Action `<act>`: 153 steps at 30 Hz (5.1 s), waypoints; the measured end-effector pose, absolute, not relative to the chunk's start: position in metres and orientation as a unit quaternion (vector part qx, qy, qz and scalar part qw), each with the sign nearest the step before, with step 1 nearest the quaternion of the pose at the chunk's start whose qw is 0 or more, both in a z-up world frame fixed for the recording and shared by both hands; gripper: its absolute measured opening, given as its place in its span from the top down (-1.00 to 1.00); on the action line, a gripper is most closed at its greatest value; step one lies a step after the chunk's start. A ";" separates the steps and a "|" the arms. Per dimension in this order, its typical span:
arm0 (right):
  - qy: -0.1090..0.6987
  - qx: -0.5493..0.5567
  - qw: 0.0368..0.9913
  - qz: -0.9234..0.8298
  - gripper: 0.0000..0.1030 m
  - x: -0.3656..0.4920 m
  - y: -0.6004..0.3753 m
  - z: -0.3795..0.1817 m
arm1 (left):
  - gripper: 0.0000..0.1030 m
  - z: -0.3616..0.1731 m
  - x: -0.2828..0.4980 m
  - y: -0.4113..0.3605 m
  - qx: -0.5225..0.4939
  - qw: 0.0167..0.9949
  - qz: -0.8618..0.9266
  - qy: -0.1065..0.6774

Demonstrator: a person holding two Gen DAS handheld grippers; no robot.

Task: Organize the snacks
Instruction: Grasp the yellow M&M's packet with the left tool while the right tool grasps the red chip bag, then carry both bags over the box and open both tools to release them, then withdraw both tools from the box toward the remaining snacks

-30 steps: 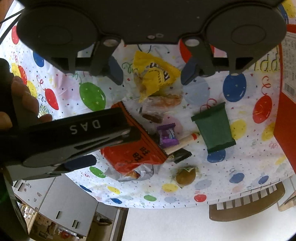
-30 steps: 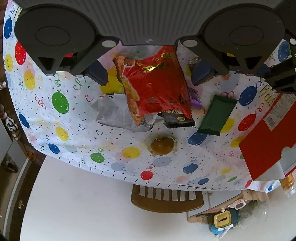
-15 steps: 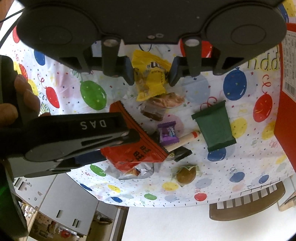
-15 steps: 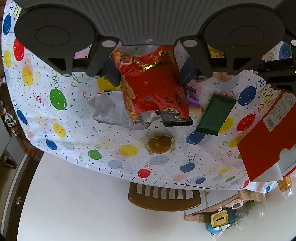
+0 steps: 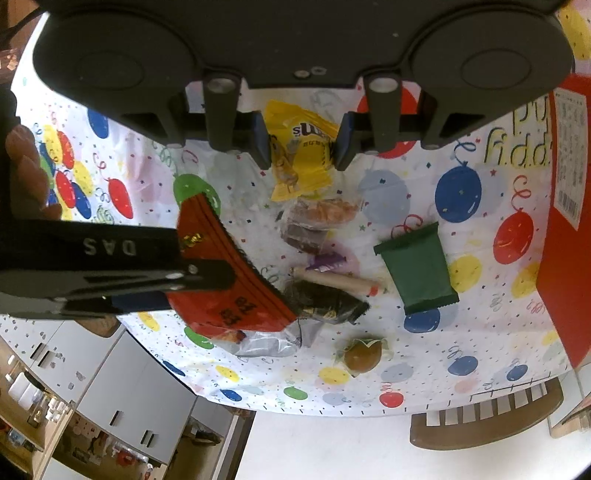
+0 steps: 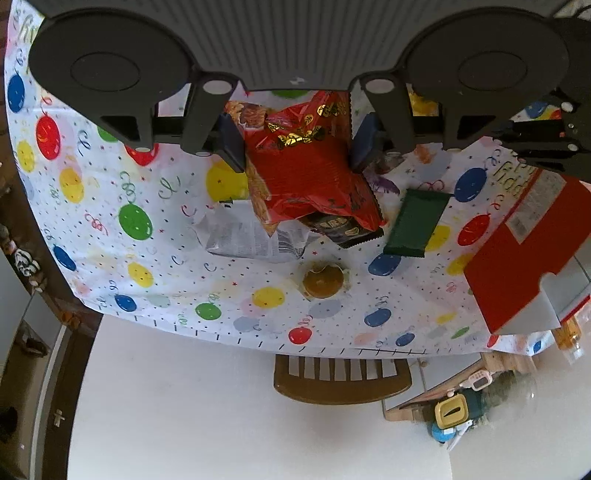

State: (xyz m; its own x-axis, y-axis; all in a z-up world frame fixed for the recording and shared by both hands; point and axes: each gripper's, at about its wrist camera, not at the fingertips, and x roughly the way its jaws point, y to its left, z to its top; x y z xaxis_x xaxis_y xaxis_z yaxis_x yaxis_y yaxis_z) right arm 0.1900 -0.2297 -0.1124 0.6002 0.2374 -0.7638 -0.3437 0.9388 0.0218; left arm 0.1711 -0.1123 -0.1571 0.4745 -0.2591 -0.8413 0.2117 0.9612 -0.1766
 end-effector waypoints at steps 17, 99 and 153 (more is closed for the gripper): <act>0.392 -0.042 0.902 0.175 -0.17 0.138 -0.213 -0.056 | 0.34 -0.105 0.147 -0.070 -0.052 0.870 -0.129 0.473; 0.437 -0.170 0.828 0.307 -0.22 0.198 0.121 -0.105 | 0.30 -0.130 0.210 0.205 -0.018 0.835 0.086 0.543; 0.329 -0.021 0.903 0.275 -0.84 0.128 -0.080 -0.004 | -0.93 -0.017 0.145 0.069 0.009 0.920 -0.016 0.392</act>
State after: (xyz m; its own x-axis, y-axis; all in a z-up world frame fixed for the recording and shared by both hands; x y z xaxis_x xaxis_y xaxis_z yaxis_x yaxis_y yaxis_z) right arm 0.1281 -0.0805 -0.0038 0.6320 0.4830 -0.6061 -0.5110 0.8477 0.1428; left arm 0.1450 0.0686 -0.0171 0.6915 -0.0225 -0.7221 0.0374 0.9993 0.0046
